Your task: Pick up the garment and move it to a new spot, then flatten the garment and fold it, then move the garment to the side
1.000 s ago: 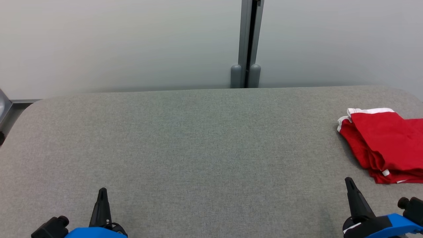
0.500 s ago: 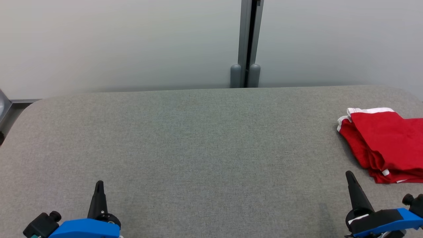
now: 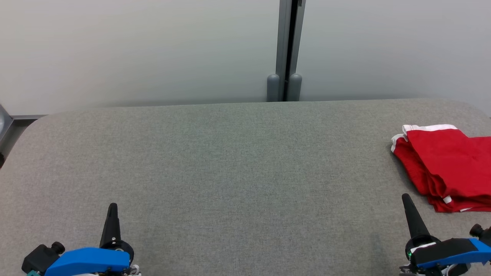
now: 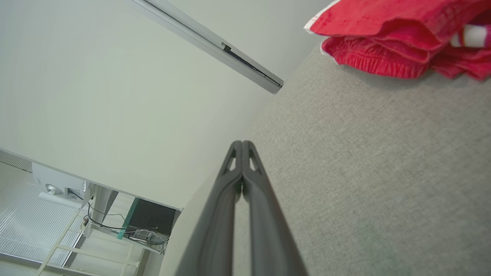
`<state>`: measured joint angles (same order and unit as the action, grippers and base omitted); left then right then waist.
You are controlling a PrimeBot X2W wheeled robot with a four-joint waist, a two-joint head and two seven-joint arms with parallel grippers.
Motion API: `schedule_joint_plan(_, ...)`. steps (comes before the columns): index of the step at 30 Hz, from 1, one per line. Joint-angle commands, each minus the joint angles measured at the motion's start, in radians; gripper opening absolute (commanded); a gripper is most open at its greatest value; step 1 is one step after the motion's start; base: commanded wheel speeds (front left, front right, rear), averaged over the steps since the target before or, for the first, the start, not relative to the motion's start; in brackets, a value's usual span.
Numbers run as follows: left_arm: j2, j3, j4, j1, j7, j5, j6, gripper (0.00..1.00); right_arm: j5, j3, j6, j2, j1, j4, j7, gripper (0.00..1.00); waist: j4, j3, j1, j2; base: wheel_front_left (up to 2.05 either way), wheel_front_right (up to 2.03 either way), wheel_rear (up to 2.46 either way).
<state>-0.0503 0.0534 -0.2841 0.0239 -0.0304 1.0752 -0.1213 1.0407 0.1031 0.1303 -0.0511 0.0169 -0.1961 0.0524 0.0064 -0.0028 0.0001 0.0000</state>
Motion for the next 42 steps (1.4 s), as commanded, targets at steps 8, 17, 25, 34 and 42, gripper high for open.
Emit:
schedule_joint_plan(8,0.000,0.015,0.017,0.035,0.023,0.086,-0.006,0.00,0.094,0.004,0.000,-0.001,0.033,-0.001,0.012,0.00,-0.001,0.001,0.0000,0.0000,0.00,0.00,0.00)
schedule_joint_plan(17,0.000,0.023,0.022,0.045,0.048,0.171,-0.007,0.00,0.183,0.006,0.001,0.000,0.046,-0.010,0.022,0.00,-0.002,0.001,0.0000,0.0000,0.00,0.00,0.00)
schedule_joint_plan(25,0.000,0.030,0.026,0.055,0.066,0.240,-0.008,0.00,0.256,0.007,0.001,0.000,0.055,-0.018,0.030,0.00,-0.002,0.002,0.0000,0.0000,0.00,0.00,0.00)
schedule_joint_plan(34,0.000,0.040,0.029,0.065,0.086,0.313,-0.009,0.00,0.335,0.009,0.001,0.000,0.066,-0.026,0.038,0.00,-0.003,0.003,-0.0001,0.0000,0.00,0.00,0.00)
schedule_joint_plan(42,0.000,0.047,0.032,0.071,0.102,0.373,-0.011,0.00,0.400,0.010,0.001,0.000,0.075,-0.032,0.044,0.00,-0.004,0.004,-0.0001,0.0000,0.00,0.00,0.00)
